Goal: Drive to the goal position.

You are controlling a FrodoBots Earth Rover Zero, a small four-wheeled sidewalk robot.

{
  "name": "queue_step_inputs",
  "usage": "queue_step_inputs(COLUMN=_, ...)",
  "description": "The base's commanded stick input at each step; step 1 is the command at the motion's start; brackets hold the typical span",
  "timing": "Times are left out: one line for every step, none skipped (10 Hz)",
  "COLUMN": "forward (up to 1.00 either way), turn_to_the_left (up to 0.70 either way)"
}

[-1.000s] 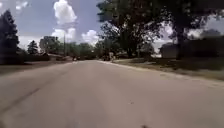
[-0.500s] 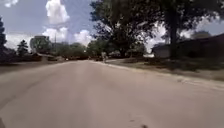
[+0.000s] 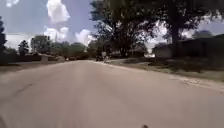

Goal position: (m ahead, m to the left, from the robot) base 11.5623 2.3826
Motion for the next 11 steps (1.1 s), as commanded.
queue_step_inputs(forward=0.85, turn_to_the_left=0.0)
queue_step_inputs(forward=0.85, turn_to_the_left=0.0)
queue_step_inputs(forward=0.85, turn_to_the_left=0.0)
queue_step_inputs(forward=0.85, turn_to_the_left=0.0)
queue_step_inputs(forward=0.85, turn_to_the_left=0.0)
queue_step_inputs(forward=0.85, turn_to_the_left=0.0)
queue_step_inputs(forward=0.85, turn_to_the_left=0.0)
queue_step_inputs(forward=0.85, turn_to_the_left=0.0)
queue_step_inputs(forward=0.85, turn_to_the_left=0.0)
queue_step_inputs(forward=0.85, turn_to_the_left=0.0)
queue_step_inputs(forward=0.85, turn_to_the_left=0.0)
